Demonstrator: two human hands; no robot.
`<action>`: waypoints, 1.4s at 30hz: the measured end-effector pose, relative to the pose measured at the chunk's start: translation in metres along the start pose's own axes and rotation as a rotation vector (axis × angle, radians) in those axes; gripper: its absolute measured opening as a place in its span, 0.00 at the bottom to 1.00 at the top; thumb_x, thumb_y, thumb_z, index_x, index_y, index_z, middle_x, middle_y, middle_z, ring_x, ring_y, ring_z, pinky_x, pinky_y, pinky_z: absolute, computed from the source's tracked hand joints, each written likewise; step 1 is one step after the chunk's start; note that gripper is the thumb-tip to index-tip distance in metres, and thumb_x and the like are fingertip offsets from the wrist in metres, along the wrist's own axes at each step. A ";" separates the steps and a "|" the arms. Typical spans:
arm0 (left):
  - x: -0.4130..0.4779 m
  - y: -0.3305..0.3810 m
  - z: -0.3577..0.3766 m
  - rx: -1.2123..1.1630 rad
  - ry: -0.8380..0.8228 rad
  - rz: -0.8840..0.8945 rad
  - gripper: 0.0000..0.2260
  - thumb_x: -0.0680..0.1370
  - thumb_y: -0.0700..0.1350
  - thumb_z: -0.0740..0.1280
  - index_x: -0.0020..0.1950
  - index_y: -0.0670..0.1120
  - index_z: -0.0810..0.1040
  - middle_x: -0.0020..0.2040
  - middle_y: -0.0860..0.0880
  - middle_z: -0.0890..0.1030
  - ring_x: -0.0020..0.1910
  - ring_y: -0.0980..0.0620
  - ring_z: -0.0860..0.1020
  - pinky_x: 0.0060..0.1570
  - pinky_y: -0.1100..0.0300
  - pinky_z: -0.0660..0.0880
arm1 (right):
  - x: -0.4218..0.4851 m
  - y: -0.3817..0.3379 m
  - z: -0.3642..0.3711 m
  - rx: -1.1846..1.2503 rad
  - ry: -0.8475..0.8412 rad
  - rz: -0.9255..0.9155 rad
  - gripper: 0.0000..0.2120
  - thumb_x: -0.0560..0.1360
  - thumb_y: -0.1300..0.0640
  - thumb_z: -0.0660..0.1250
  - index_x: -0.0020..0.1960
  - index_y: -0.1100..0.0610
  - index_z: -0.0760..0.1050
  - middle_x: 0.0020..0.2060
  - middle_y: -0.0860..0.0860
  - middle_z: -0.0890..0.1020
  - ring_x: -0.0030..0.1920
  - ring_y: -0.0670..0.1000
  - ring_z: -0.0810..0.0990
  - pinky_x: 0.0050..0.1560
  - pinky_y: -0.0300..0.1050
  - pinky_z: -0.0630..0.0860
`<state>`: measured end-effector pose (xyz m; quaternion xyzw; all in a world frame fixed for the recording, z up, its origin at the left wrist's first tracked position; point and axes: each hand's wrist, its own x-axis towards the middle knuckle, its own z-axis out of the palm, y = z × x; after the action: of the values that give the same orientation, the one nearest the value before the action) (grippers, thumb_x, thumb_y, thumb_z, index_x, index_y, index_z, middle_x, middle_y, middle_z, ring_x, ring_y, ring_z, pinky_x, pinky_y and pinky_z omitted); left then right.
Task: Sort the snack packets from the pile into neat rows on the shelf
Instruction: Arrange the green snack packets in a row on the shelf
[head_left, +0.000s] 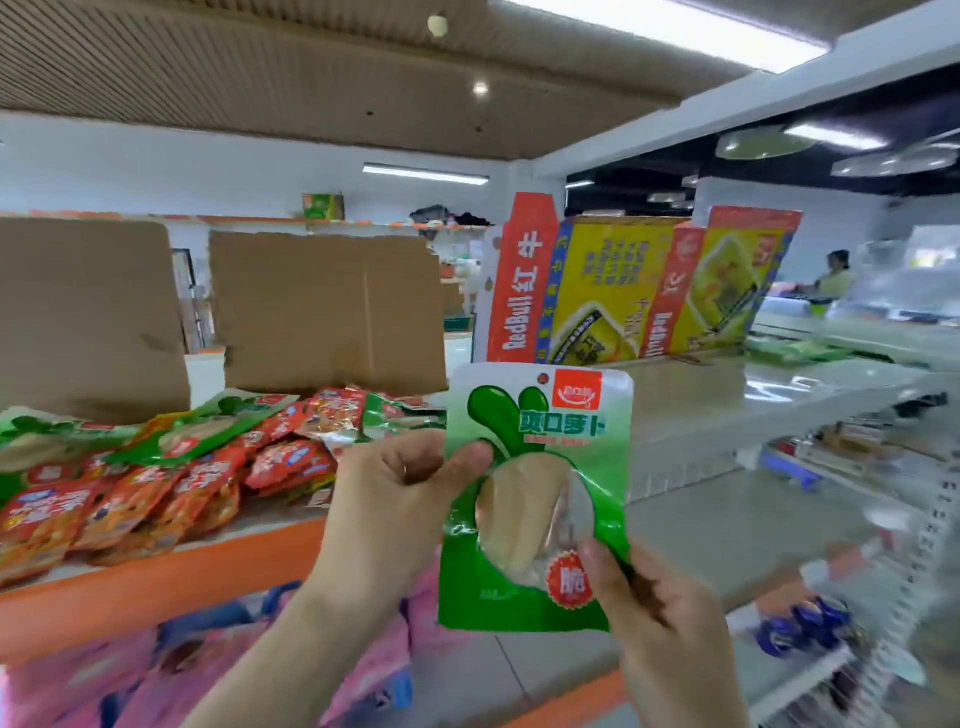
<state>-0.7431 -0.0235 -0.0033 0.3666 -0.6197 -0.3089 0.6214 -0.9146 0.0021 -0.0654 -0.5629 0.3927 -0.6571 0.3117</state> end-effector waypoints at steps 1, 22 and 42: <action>0.001 -0.001 0.016 -0.017 -0.004 -0.001 0.05 0.73 0.44 0.72 0.41 0.45 0.87 0.39 0.43 0.86 0.38 0.51 0.82 0.41 0.57 0.80 | 0.001 0.002 -0.016 -0.021 0.013 -0.007 0.10 0.68 0.53 0.67 0.39 0.39 0.85 0.30 0.49 0.85 0.30 0.39 0.79 0.34 0.30 0.73; 0.005 -0.003 0.321 -0.465 -0.334 -0.170 0.08 0.73 0.35 0.70 0.37 0.44 0.85 0.37 0.46 0.86 0.32 0.56 0.83 0.30 0.68 0.76 | 0.003 0.019 -0.290 -0.504 0.481 -0.058 0.21 0.69 0.36 0.63 0.37 0.55 0.78 0.25 0.53 0.73 0.28 0.40 0.66 0.28 0.35 0.62; 0.120 -0.079 0.497 -0.560 -0.445 -0.178 0.06 0.70 0.38 0.73 0.35 0.46 0.86 0.33 0.44 0.85 0.28 0.55 0.81 0.27 0.67 0.74 | 0.135 0.084 -0.414 -0.711 0.629 0.035 0.21 0.72 0.61 0.72 0.32 0.36 0.80 0.23 0.44 0.79 0.23 0.37 0.73 0.26 0.28 0.67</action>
<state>-1.2283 -0.2028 -0.0226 0.1586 -0.5970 -0.5914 0.5183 -1.3478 -0.0859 -0.0951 -0.4014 0.6781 -0.6152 -0.0231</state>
